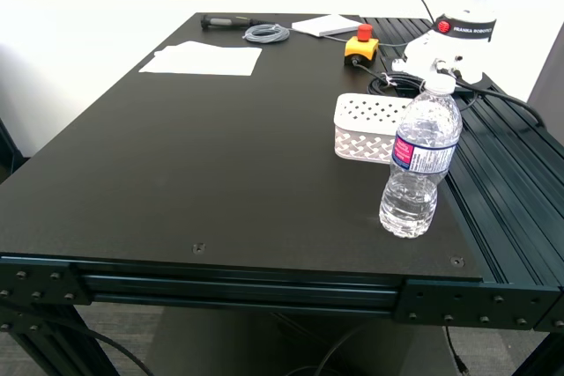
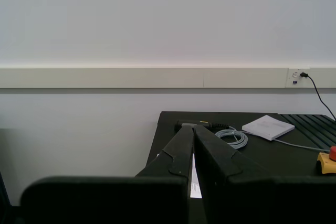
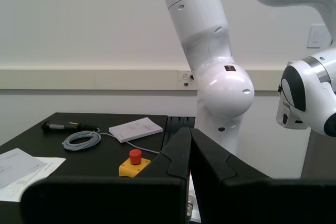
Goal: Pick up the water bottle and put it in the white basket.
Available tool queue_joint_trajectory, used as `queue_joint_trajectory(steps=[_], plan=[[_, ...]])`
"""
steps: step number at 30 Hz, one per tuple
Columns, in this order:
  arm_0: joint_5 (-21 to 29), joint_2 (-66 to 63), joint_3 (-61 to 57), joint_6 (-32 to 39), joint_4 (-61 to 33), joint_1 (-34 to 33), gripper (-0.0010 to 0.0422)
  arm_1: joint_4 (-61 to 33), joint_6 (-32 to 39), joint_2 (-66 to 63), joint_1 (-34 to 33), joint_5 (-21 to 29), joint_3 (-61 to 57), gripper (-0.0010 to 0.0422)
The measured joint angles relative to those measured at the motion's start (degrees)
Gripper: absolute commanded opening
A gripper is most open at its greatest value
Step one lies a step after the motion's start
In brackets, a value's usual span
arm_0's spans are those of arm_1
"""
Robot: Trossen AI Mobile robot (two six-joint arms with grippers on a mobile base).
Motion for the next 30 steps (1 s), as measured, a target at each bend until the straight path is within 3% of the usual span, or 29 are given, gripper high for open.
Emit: queue_joint_trajectory(steps=[26, 30], plan=[[0.0, 0.0, 0.0, 0.0, 0.0, -0.02, 0.0001, 0.0, -0.02, -0.02, 0.0, 0.0, 0.0, 0.0], [0.0, 0.0, 0.0, 0.0, 0.0, 0.04, 0.0001, 0.0, -2.29, 0.0, -0.07, 3.34, 0.0, 0.0]])
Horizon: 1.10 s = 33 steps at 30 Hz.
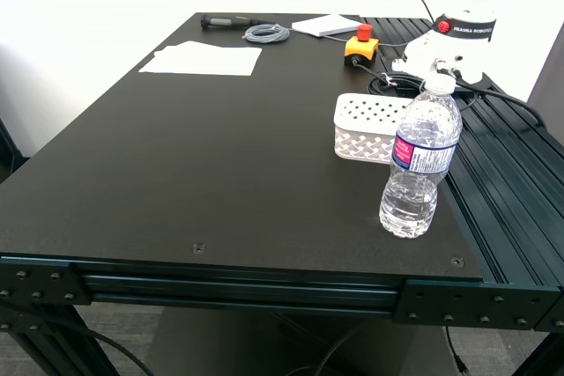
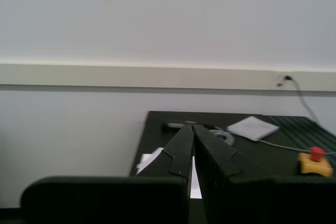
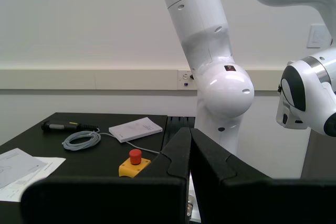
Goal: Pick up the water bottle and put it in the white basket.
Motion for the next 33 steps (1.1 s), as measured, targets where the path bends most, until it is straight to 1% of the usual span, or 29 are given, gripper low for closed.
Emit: queue_joint_trajectory(steps=[1, 3, 7, 10, 12, 13, 14, 18, 19, 25, 28, 31, 33], plan=[[0.0, 0.0, 0.0, 0.0, 0.0, -0.02, 0.0001, 0.0, -1.03, 0.11, 0.0, 2.32, 0.0, 0.0], [0.0, 0.0, 0.0, 0.0, 0.0, -0.04, 0.0001, -0.04, -1.84, 0.94, -0.04, 9.31, 0.09, 0.0], [-0.02, 0.0, 0.0, 0.0, 0.0, 0.0, 0.0001, -1.57, -3.67, 6.69, -1.84, 27.34, 1.88, 0.0], [0.0, 0.0, 0.0, 0.0, 0.0, -0.07, 0.0001, -5.92, -3.02, 13.0, -6.21, 39.56, 4.42, 0.0], [-0.02, 0.0, 0.0, 0.0, 0.0, -0.02, 0.0001, -8.57, 0.02, 17.51, -10.51, 45.24, 6.27, 0.0], [-0.02, 0.0, 0.0, 0.0, 0.0, 0.0, 0.0001, -9.62, 2.62, 19.74, -13.09, 46.84, 7.19, 0.0], [0.0, 0.0, 0.0, 0.0, 0.0, 0.0, 0.0001, -10.1, 5.31, 21.66, -15.61, 47.58, 7.91, 0.0], [-0.02, 0.0, 0.0, 0.0, -0.02, 0.02, 0.0001, -10.64, 19.1, 28.83, -25.46, 47.65, 10.75, 0.0], [-0.02, 0.0, 0.0, 0.0, -0.02, 0.04, 0.0001, -10.64, 21.4, 30.4, -27.34, 47.67, 11.63, 0.0], [-0.02, 0.0, 0.0, 0.0, -0.02, 0.02, 0.0001, -10.69, 22.95, 40.61, -34.97, 47.47, 19.19, 0.0], [-0.04, 0.0, 0.0, 0.0, -0.04, 0.0, 0.0001, -10.56, 22.86, 44.28, -37.31, 47.54, 23.71, 0.0], [-0.02, 0.0, 0.0, 0.0, -0.04, 0.02, 0.0001, -10.73, 22.77, 47.19, -38.99, 48.98, 27.32, 0.0], [-0.02, 0.0, 0.0, 0.0, -0.04, 0.0, 0.0001, -10.93, 24.9, 48.68, -40.79, 49.03, 28.2, 0.0]])
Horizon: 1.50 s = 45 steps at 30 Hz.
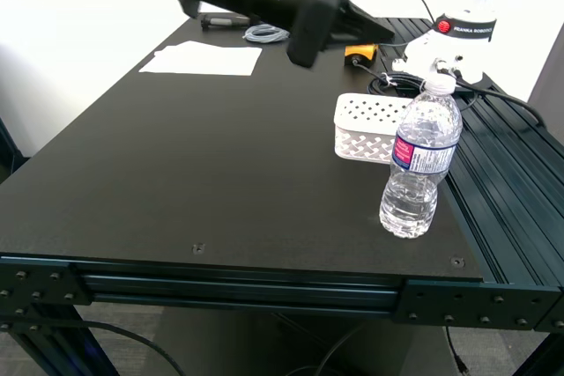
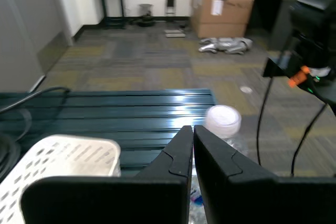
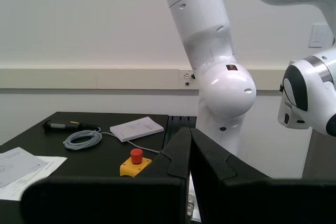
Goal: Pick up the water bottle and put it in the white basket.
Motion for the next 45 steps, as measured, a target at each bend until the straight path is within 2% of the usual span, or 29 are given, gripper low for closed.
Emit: queue_joint_trajectory(steps=[8, 11, 18, 20, 25, 27, 32, 33, 37, 38, 39, 45], plan=[[0.0, 0.0, 0.0, 0.0, -0.13, 0.02, 0.0001, -1.73, 1.86, 3.72, -3.3, -1.03, -0.17, 0.0007], [-0.02, 0.0, 0.0, 0.0, -0.15, 0.04, 0.0001, -1.57, 1.88, 3.72, -3.39, -1.14, -0.11, 0.0042], [0.0, 0.0, 0.0, 0.0, -0.24, -0.04, 0.0001, 0.02, 1.9, 5.81, -5.01, -1.53, 0.07, 0.0183], [-0.02, 0.0, 0.0, 0.0, -0.26, 0.0, 0.0001, 1.09, 1.9, 7.69, -6.51, -2.6, 0.85, 0.0209], [-0.02, 0.0, 0.0, 0.0, -0.46, -0.02, 0.0001, 1.05, 0.66, 10.78, -10.23, -3.13, 4.85, 0.0219], [0.0, 0.0, 0.0, 0.0, -0.46, 0.02, 0.0001, 0.87, 0.07, 11.08, -10.88, -5.31, 6.03, 0.022], [-0.02, 0.0, 0.0, 0.0, -0.46, 0.04, 0.0001, 0.85, -1.01, 10.99, -11.04, -10.91, 7.21, 0.0206], [-0.02, 0.0, 0.0, 0.0, -0.46, -0.02, 0.0001, 0.52, -0.98, 10.97, -11.08, -12.63, 7.15, 0.0182], [-0.04, 0.0, 0.0, 0.0, -0.44, 0.04, 0.0001, -2.23, 1.14, 10.84, -11.15, -14.19, 7.23, 0.0011], [-0.02, 0.0, 0.0, 0.0, -0.46, 0.0, 0.0001, -2.73, 1.49, 10.84, -11.17, -14.25, 7.32, -0.0007], [-0.02, 0.0, 0.0, 0.0, -0.46, -0.02, 0.0001, -3.28, 1.49, 10.78, -11.15, -14.36, 7.3, 0.0004], [-0.04, 0.0, 0.0, 0.0, -0.46, 0.02, 0.0001, -3.43, 1.51, 10.56, -10.8, -15.13, 7.85, -0.0001]])
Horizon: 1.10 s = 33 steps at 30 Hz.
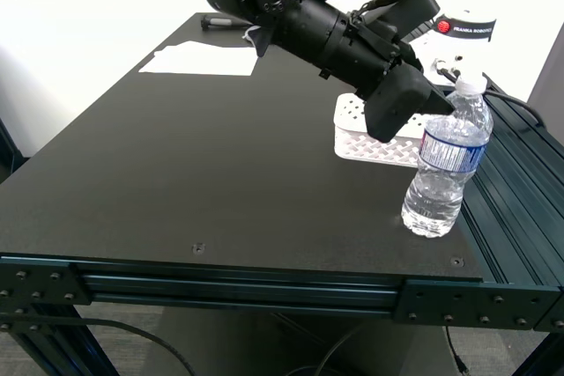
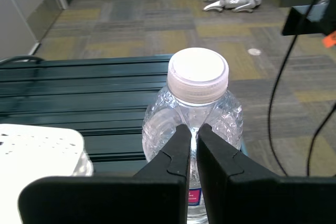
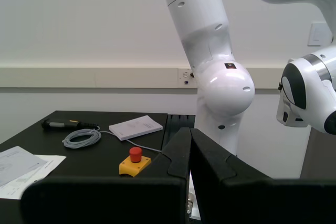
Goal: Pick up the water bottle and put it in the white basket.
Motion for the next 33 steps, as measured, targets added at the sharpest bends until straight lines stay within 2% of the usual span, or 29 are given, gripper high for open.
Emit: queue_joint_trajectory(steps=[6, 8, 10, 16, 22, 28, 33], plan=[[0.02, 0.0, 0.0, 0.0, 0.0, 0.02, 0.0001, -5.88, 0.11, -1.33, 2.71, -1.99, 10.99, -0.0001], [0.0, 0.0, 0.0, 0.0, 0.0, 0.0, 0.0001, -11.45, 2.97, -0.61, 3.52, -4.96, 16.83, -0.0001], [0.0, 0.0, 0.0, 0.0, 0.02, 0.0, 0.0001, -14.05, 4.61, 0.59, 4.61, -5.75, 20.7, -0.0001], [-0.02, 0.0, 0.0, 0.0, -0.04, 0.0, 0.0001, -14.25, 0.35, 8.13, 10.19, -5.7, 29.68, -0.0001], [-0.04, 0.0, 0.0, 0.0, -0.09, 0.0, 0.0001, -15.87, -1.42, 12.55, 11.82, -2.62, 33.92, 0.0], [-0.04, 0.0, 0.0, 0.0, -0.24, -0.04, 0.0001, -16.17, -1.79, 12.72, 12.09, -4.44, 33.94, 0.0], [-0.04, 0.0, 0.0, 0.0, -0.5, -0.04, 0.0001, -21.86, -3.26, 12.74, 12.72, -4.5, 33.92, 0.0]])
